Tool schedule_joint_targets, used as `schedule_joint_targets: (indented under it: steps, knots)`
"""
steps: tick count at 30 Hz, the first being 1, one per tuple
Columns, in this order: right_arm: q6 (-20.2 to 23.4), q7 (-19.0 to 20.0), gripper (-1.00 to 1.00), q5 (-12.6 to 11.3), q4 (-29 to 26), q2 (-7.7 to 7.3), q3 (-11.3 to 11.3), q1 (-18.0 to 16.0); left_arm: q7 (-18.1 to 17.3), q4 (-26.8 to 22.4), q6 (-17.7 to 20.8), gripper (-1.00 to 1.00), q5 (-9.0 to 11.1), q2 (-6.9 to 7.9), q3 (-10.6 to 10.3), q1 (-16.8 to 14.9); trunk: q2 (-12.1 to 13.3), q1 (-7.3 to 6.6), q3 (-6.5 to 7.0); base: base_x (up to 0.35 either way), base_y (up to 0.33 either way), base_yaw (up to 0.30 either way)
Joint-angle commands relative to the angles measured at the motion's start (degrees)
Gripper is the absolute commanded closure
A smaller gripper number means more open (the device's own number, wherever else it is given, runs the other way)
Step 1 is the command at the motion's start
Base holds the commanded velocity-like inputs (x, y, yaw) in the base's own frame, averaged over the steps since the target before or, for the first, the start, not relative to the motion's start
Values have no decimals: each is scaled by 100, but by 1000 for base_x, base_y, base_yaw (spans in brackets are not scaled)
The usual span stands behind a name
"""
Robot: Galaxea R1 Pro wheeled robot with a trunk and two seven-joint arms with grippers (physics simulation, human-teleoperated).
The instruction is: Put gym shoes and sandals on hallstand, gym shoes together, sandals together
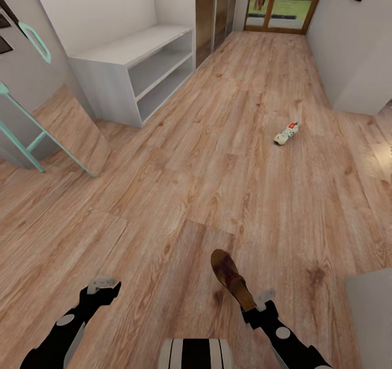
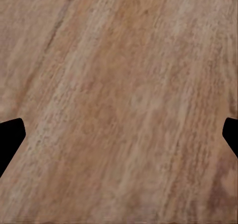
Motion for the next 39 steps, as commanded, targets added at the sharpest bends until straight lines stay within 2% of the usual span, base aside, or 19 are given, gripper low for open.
schedule_joint_targets:
  steps: [1, 3, 6, 14, 18, 19, 20, 24, 26, 27, 28, 31, 39]
  knots:
    - [-98, 0, 100, 27, 3, -2, -5, -1, -40, 2, -83, -100, -53, 7, 85, 93, 1, -3, 29, 0, 0, -81]
    - [-253, -109, 100, 24, 12, -12, -10, 0, -40, 9, -355, -100, -63, 20, 241, 270, 3, -8, 91, 0, 0, -81]
    - [-343, -296, 100, 20, 119, -53, -7, 1, -45, 72, -614, -100, -72, 5, 356, 443, 7, -16, 184, 0, 0, -81]
    - [-549, -439, 100, 14, 363, -108, -14, 1, -46, 802, -1119, -100, -75, -23, 413, 647, 18, -37, 432, 0, 0, -81]
    - [-818, -449, 100, -16, 392, -218, -39, 71, 11, 1375, -1560, -100, -66, 4, 429, 695, 23, -47, 556, 0, 0, -81]
    - [-860, -449, 100, -30, 397, -234, -53, 92, 15, 1405, -1578, -100, -62, 9, 436, 710, 25, -50, 587, 0, 0, -81]
    - [-987, -447, 100, -184, 484, -306, -237, 166, 24, 1477, -1623, -100, -51, 25, 479, 784, 26, -52, 618, 0, 0, -81]
    - [-1098, -443, 100, -464, 769, -355, -607, 216, 30, 1533, -1647, -100, -58, 22, 516, 838, 31, -62, 743, 0, 0, -81]
    - [-1473, -444, 100, -549, 1081, -367, -721, 228, 31, 1566, -1658, -100, -72, 1, 517, 860, 34, -68, 805, 0, 0, -81]
    - [-1799, -448, 100, -571, 1343, -363, -749, 235, 31, 1638, -1664, -100, -83, -20, 514, 884, 35, -70, 836, 0, 0, -80]
    - [-1872, -449, 100, -577, 1421, -355, -757, 236, 31, 1663, -1670, -100, -89, -30, 507, 888, 37, -73, 867, 0, 0, -80]
    - [-1965, -450, 100, -586, 1528, -351, -766, 237, 31, 1698, -1701, -100, -96, -44, 496, 899, 41, -80, 960, 0, 0, -79]
    - [-2139, -451, 100, -596, 1598, -349, -777, 238, 29, 1758, -1765, -100, -105, -57, 482, 904, 361, -256, 1174, 0, 0, -78]
